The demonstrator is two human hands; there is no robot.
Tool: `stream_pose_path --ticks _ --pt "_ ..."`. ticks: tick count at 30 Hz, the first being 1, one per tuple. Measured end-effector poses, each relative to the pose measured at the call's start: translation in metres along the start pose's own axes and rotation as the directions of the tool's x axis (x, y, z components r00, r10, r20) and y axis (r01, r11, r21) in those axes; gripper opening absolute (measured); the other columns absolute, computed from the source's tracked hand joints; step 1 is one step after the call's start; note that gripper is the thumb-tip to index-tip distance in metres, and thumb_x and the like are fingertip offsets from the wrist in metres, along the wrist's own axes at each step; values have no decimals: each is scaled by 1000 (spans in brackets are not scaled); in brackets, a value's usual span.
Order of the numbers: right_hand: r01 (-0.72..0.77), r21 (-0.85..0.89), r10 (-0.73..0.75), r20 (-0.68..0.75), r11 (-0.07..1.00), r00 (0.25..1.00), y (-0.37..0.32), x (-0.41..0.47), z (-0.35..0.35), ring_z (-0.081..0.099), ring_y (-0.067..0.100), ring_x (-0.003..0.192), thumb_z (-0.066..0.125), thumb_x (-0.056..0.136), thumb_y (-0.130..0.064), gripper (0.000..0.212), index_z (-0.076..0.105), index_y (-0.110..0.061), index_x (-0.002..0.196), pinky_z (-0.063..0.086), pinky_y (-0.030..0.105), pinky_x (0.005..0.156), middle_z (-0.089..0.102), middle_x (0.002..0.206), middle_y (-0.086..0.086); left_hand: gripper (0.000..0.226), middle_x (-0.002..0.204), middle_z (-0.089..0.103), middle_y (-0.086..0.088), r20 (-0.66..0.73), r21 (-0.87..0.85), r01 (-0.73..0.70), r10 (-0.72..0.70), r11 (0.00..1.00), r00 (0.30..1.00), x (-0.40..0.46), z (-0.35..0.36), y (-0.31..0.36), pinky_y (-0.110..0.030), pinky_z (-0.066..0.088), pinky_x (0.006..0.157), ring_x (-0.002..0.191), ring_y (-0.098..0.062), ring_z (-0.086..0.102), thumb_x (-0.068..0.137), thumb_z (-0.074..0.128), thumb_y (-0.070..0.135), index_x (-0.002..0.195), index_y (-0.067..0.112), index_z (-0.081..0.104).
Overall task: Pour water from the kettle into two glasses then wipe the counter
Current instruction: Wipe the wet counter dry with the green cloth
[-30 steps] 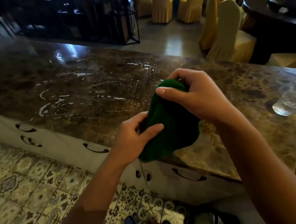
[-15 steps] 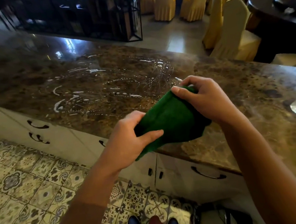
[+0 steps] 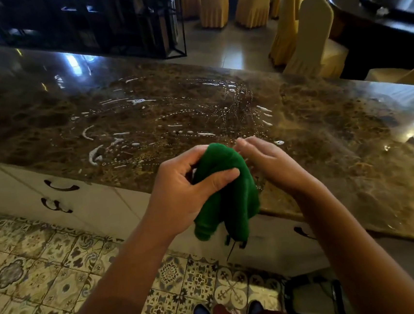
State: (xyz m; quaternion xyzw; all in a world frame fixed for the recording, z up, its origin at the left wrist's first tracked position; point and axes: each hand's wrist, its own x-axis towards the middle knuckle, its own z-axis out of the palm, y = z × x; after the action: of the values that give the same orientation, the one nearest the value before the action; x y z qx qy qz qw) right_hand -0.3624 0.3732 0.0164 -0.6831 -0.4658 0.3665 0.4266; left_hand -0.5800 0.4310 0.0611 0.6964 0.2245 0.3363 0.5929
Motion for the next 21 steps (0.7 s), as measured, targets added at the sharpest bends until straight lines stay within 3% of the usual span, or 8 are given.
stream_pose_path --ticks 3,5,7,9,14,17,19,21 --pt "69 278 -69 -9 958 998 5 -18 4 72 28 101 51 100 -64 66 64 -4 125 56 52 92 76 111 10 24 94 78 9 -41 5 1 0 1000 999 6 -9 -3 -18 56 74 87 -7 74 80 78 24 103 21 74" --pt "110 281 -141 92 953 986 9 -30 11 69 32 118 58 95 -68 73 61 -6 134 57 50 100 71 126 16 25 98 77 9 -48 5 11 -11 1000 999 12 -13 -5 -17 56 74 91 -6 74 82 76 26 106 23 73" --pt "113 244 -160 183 963 970 11 -34 21 67 30 125 69 95 -48 63 55 -12 144 57 46 103 69 135 11 26 103 77 7 -41 4 13 -13 1000 999 19 -15 -7 -18 57 76 95 -6 73 83 75 28 109 24 72" --pt "99 270 -147 161 958 976 18 -28 29 69 28 123 76 93 -25 60 51 -15 147 58 45 100 69 134 8 26 101 77 10 -38 -31 30 -31 999 999 27 -17 -11 -18 57 76 95 -5 73 84 74 26 109 24 72" --pt "136 264 -111 -108 955 988 31 -1 20 71 41 99 63 101 -23 32 69 -1 124 57 53 84 70 111 29 24 104 79 3 -96 -113 64 -75 992 993 58 -20 -22 -27 60 84 101 -14 75 83 75 25 106 23 75" --pt "143 389 -73 -190 910 979 32 12 -3 68 29 88 73 95 -24 28 75 1 107 54 44 78 72 97 24 18 102 79 1 -172 -165 96 -125 982 977 83 -21 -33 -34 60 87 100 -17 74 80 77 27 98 29 78" --pt "109 574 28 -224 812 974 27 22 -15 74 27 87 77 87 -25 25 80 -4 101 61 39 78 78 99 17 18 98 78 2 -208 -236 137 -188 962 960 100 -17 -42 -39 60 88 97 -17 73 78 79 26 96 28 76" --pt "68 749 109 -184 659 977 19 33 -24 79 27 81 77 83 -22 21 82 -6 96 64 35 70 80 97 18 29 93 77 2 -209 -381 162 -256 910 944 116 -10 -49 -37 62 80 89 -15 73 77 78 19 103 18 65"
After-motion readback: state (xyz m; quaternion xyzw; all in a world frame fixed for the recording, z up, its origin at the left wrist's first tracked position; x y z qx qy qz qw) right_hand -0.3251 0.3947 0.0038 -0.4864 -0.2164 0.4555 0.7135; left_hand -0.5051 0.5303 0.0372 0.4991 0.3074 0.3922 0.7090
